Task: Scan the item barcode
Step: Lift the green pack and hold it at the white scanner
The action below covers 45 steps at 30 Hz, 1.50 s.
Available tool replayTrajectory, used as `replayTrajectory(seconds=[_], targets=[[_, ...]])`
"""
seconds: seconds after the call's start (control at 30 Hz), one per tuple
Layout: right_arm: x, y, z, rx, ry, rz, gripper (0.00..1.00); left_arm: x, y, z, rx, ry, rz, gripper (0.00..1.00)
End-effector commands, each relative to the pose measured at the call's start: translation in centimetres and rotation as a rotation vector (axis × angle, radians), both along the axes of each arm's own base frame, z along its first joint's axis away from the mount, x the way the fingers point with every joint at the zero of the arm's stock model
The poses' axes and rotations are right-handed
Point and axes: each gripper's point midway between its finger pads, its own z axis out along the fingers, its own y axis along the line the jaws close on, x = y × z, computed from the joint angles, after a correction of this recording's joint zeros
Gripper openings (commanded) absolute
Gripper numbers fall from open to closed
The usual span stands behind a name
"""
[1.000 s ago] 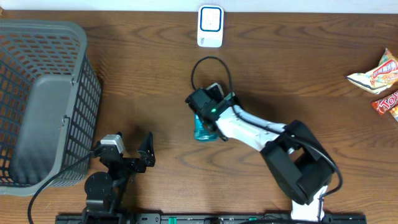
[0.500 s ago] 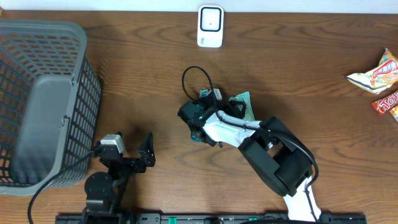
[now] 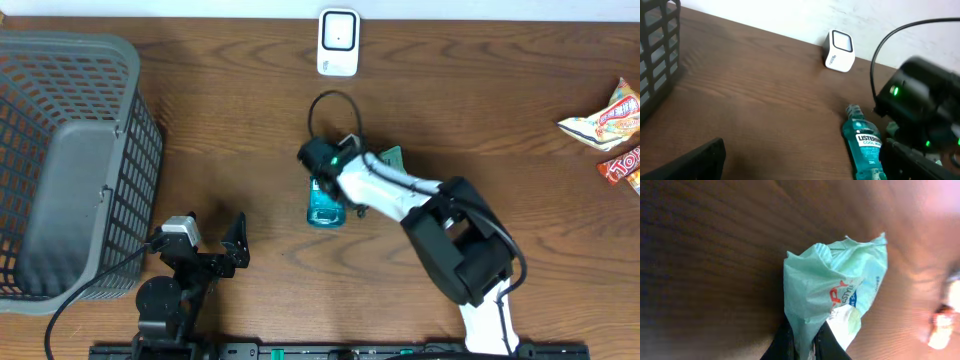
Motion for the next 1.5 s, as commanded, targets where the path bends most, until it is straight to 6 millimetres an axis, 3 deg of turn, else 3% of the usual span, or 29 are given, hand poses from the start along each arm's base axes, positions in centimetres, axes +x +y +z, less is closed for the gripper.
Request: replayTrajectory(seconds=[0.0, 0.1, 0.13, 0.33, 0.7, 0.9, 1.13, 1.47], targets=[[-5.4, 4.8, -2.6, 0.395, 0.423, 0.015, 0.01, -0.1, 0.0, -1.2, 0.006, 0.033, -0.002, 0.98], [-6.0, 7.6, 1.7, 0.639, 0.54, 0.161, 0.01, -0.1, 0.0, -1.2, 0.006, 0.033, -0.002, 0.98], [-6.4, 8.7, 4.4, 0.782, 0.581, 0.24, 0.01, -0.1, 0.0, -1.2, 0.006, 0.033, -0.002, 0.98], [-8.1, 9.7, 12.0, 1.223, 0.67, 0.475, 0.01, -0.1, 0.0, -1.2, 0.006, 0.033, -0.002, 0.98], [-8.7, 8.9, 19.3, 1.71, 0.622, 0.633, 0.01, -0.1, 0.0, -1.2, 0.006, 0.033, -0.002, 0.98], [-8.4, 9.4, 23.4, 1.963, 0.615, 0.529, 0.01, -0.1, 0.0, -1.2, 0.006, 0.033, -0.002, 0.98], [-8.7, 9.4, 23.6, 1.97, 0.706, 0.38, 0.01, -0.1, 0.0, -1.2, 0.006, 0.033, -0.002, 0.98], [-8.8, 9.3, 23.3, 1.943, 0.65, 0.486, 0.01, -0.1, 0.0, -1.2, 0.006, 0.033, -0.002, 0.98]])
